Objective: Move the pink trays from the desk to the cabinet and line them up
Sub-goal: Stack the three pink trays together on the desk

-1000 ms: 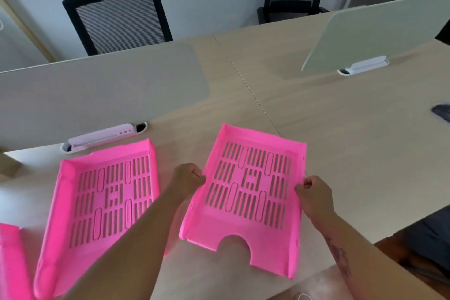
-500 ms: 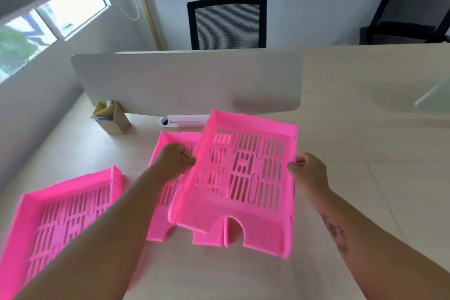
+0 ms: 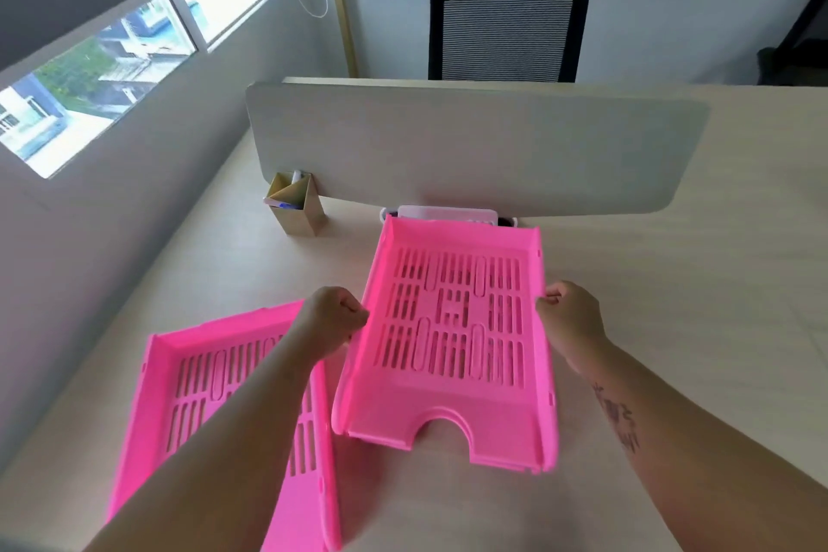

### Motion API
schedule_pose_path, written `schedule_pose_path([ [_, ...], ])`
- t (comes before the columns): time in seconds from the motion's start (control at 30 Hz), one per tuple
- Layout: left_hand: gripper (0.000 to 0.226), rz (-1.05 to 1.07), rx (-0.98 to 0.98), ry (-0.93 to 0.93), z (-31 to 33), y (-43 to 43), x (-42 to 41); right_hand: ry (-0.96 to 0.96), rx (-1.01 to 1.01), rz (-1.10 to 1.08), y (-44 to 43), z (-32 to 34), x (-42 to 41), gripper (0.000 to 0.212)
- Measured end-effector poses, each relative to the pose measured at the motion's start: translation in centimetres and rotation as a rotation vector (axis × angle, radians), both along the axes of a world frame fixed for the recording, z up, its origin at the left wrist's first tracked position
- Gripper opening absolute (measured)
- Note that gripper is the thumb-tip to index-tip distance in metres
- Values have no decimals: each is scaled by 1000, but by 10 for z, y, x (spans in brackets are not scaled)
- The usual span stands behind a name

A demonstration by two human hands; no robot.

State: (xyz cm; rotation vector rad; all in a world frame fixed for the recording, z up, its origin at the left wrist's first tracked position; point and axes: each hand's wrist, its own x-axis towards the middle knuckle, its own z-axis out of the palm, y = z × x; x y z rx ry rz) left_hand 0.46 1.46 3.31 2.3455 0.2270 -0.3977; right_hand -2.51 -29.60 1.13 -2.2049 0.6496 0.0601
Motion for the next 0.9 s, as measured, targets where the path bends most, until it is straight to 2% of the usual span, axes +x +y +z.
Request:
schedule_pose_path([
  [0.17,12,-60,-18,18,-10,4,10,6,-74,-42,9,-6,2,15],
  [0.33,20,-48,-60,36,-14,3,15,37,-118,-29,7,-10,4,17],
  [0.5,19,-81,-107,35,-18,5,5,37,-82,-11,4,-19,-3,37],
  [0.6,13,-86,-132,22,-25,11,-5,25,-98,-10,11,-24,-17,40],
  [0.73,33,-106,-63,-30,-31,12,-14,26,-25,-29,26,-32,-40,44],
  [0.8,50,-101,-111,54,-36,12,-25,48,38,-61,29,-38,-51,48],
  [0.9,79,60,-272,216,-47,9,-43,60,125,-97,30,-43,-62,59],
])
